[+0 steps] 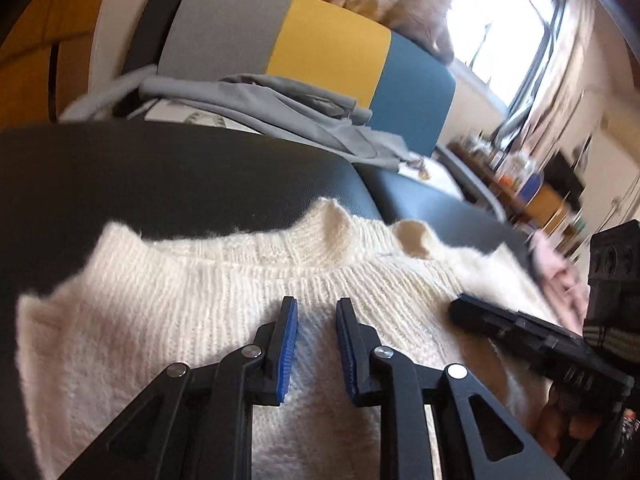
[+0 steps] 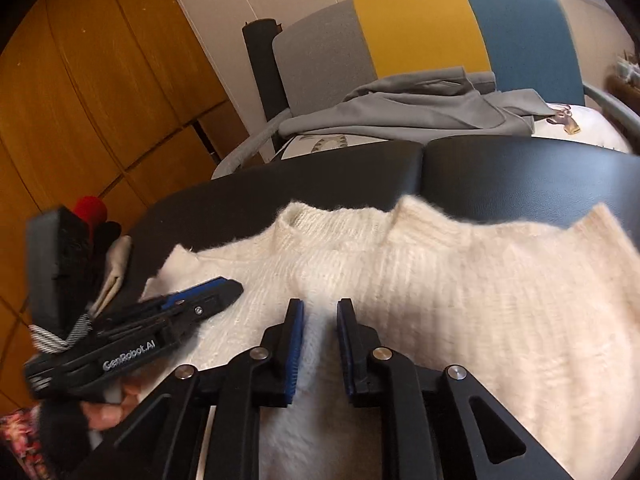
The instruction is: Fold clothes
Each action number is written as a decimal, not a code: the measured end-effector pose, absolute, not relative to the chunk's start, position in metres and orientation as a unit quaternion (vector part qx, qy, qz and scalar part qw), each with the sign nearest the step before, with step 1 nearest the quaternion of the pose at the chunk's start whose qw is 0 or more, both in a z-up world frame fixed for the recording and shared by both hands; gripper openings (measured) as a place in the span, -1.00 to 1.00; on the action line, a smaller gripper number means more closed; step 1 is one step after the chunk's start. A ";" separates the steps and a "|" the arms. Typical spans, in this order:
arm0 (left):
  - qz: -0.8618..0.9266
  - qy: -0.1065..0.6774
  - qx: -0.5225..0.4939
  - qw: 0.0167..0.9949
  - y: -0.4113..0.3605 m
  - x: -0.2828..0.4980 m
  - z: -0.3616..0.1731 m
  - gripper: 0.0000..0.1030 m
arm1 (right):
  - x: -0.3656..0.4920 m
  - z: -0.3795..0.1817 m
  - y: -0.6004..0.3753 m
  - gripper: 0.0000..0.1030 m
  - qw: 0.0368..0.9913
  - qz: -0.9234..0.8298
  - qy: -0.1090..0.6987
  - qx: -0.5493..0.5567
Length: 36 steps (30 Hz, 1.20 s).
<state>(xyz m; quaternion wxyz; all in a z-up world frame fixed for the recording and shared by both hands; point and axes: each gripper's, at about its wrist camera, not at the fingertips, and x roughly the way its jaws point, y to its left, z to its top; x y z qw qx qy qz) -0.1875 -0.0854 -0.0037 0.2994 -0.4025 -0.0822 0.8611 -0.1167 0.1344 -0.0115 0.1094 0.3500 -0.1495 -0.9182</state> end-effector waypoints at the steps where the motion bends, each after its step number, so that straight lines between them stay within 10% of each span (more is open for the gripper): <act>1: 0.861 -0.085 -0.402 0.299 -0.087 -0.187 -0.004 -0.60 | -0.119 -0.004 0.137 -0.58 0.104 -0.922 -0.139 0.345; 13: 0.871 -0.074 -0.388 0.290 -0.080 -0.179 -0.005 -0.60 | -0.205 -0.009 0.149 -0.31 0.054 -0.887 0.042 0.457; 16: 0.870 -0.079 -0.389 0.291 -0.081 -0.180 -0.005 -0.60 | -0.213 -0.019 0.145 -0.88 0.058 -0.878 0.066 0.470; 26: 0.871 -0.083 -0.387 0.291 -0.082 -0.180 -0.005 -0.60 | -0.206 -0.022 0.184 -0.99 -0.032 -0.905 0.018 0.423; 36: 0.871 -0.088 -0.386 0.291 -0.084 -0.180 -0.006 -0.60 | -0.204 0.022 0.088 -0.10 0.172 -0.895 0.012 0.411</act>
